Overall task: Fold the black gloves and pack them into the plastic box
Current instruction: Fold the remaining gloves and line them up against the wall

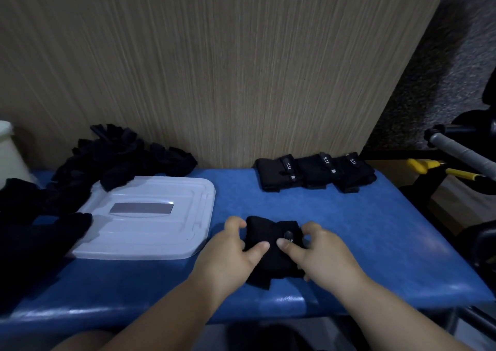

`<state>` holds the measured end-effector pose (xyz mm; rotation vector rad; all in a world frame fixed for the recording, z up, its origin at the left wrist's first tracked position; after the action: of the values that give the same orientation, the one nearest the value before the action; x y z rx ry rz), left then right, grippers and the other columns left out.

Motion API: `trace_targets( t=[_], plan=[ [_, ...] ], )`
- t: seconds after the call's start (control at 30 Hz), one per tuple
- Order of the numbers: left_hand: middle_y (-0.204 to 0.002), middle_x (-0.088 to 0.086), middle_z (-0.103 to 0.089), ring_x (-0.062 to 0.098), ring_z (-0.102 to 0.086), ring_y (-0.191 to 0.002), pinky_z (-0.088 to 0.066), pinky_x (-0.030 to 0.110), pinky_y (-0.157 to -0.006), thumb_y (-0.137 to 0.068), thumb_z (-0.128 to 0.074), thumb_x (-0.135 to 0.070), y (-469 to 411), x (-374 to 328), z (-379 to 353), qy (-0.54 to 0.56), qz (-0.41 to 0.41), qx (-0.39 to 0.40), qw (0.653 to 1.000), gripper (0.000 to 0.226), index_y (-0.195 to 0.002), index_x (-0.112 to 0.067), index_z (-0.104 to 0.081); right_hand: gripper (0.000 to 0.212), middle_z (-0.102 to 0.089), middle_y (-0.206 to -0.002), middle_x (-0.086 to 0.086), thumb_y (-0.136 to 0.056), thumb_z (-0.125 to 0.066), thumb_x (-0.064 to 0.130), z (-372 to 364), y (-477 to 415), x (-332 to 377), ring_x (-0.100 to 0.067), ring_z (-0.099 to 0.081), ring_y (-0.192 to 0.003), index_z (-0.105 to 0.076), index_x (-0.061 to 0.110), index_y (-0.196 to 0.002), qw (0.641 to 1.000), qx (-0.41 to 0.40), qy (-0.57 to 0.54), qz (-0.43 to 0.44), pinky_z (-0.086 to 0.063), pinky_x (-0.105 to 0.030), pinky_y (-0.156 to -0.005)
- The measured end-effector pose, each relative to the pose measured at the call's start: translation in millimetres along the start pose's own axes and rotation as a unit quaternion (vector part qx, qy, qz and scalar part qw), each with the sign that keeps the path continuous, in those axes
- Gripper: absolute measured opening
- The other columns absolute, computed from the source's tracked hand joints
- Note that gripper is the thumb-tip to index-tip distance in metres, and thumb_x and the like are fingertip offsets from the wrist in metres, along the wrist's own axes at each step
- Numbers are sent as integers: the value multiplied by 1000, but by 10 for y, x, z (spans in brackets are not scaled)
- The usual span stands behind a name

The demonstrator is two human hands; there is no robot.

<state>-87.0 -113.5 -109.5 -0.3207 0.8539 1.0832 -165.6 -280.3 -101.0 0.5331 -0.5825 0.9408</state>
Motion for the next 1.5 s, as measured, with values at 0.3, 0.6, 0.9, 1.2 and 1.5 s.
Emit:
trace_targets(
  t=[0.3,0.6,0.9,1.2,1.5],
  plan=[
    [-109,3,-70,20,-70,-96,-54,47,-91,-87,-70,-25,-84,77,67,360,65,7,931,48,-128,-21,-47,30,-67,-97,7,-86,-58,54,-40,-91,84,-11,-66,-85,-52,31,-104,986,-9,-165,7,-56,-38,-79],
    [-99,8,-74,27,-69,-98,-51,50,-94,-95,-57,-16,-234,1,208,435,59,-9,898,14,-107,-13,-64,41,-72,-94,-9,-86,-63,9,-365,-267,448,-20,-68,-79,-50,10,-125,828,132,-542,-65,-54,-32,-62],
    [-101,12,-72,30,-67,-101,-49,50,-98,-95,-56,-19,-774,-38,427,403,81,-18,911,12,-99,-13,-66,46,-69,-106,-10,-86,-66,6,-416,-742,620,-18,-66,-80,-49,13,-128,843,40,-533,-60,-50,-27,-57],
    [-102,14,-71,30,-66,-100,-52,38,-91,-96,-52,-17,-1435,22,641,332,65,-89,937,15,-97,-12,-66,66,-61,-112,-1,-79,-75,14,-332,-1459,936,-20,-63,-97,-38,19,-134,922,-48,-384,5,-56,-40,-84],
    [-101,8,-53,23,-53,-93,-46,33,-80,-96,-50,-15,-1741,-34,680,78,70,-124,987,46,-135,-6,-28,50,-58,-123,-9,-89,-60,41,-224,-1701,1110,-24,-51,-114,-52,13,-130,981,-103,119,112,-41,-29,-95]
  ],
)
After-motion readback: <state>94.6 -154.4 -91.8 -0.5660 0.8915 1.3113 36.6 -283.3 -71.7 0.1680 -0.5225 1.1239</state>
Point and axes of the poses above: each hand's wrist, its own y-axis away from the middle knuckle, its own z-axis out of the back of the hand, x = y × z, the point moved 6 cm from there along -y, towards the middle knuckle
